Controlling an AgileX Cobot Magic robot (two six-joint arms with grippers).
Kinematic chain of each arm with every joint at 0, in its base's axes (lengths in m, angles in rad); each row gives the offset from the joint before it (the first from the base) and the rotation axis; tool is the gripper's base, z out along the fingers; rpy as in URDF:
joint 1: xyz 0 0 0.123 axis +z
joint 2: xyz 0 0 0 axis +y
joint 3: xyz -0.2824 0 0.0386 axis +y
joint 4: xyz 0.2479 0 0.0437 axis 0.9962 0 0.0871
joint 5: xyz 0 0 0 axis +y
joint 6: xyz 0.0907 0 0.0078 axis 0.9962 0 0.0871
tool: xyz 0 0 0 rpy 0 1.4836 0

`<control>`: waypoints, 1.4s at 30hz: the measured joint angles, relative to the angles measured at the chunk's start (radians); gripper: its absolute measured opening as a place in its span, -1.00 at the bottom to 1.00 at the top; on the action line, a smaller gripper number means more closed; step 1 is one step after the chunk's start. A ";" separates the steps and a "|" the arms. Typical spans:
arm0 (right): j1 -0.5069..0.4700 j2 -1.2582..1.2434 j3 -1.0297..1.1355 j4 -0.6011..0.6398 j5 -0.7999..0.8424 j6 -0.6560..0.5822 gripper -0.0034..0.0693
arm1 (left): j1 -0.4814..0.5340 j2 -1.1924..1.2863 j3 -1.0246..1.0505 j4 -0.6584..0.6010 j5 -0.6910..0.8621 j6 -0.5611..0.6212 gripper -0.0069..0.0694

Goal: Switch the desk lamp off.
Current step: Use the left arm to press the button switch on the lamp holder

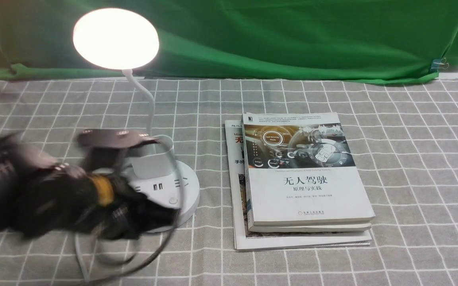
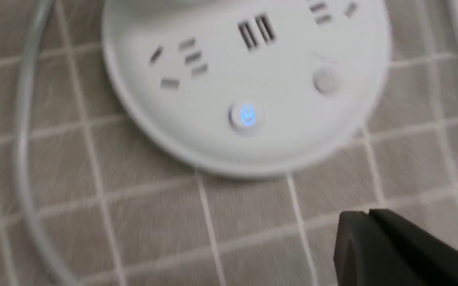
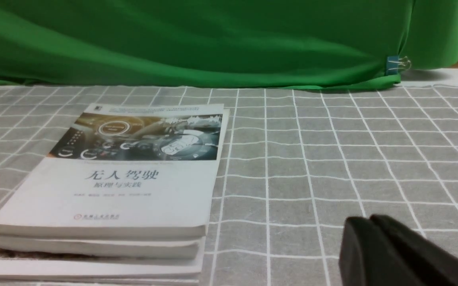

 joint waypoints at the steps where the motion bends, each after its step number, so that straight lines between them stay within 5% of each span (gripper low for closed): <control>1: 0.000 0.000 0.000 0.000 0.000 0.000 -0.81 | 0.000 -0.086 0.051 0.000 -0.039 0.000 -0.80; 11: 0.000 0.000 0.000 0.000 0.000 0.000 -0.81 | 0.000 -0.629 0.452 0.000 -0.422 0.000 -0.79; 31: 0.000 0.000 0.000 0.000 0.000 0.000 -0.81 | 0.002 -0.743 0.561 0.173 -0.457 0.141 -0.79; 36: 0.000 0.000 0.000 0.000 0.000 0.000 -0.81 | 0.081 -0.827 0.587 0.148 -0.453 0.159 -0.81; 42: 0.000 0.000 0.000 0.000 0.000 0.000 -0.81 | 0.321 -1.064 0.665 0.049 -0.467 0.309 -0.81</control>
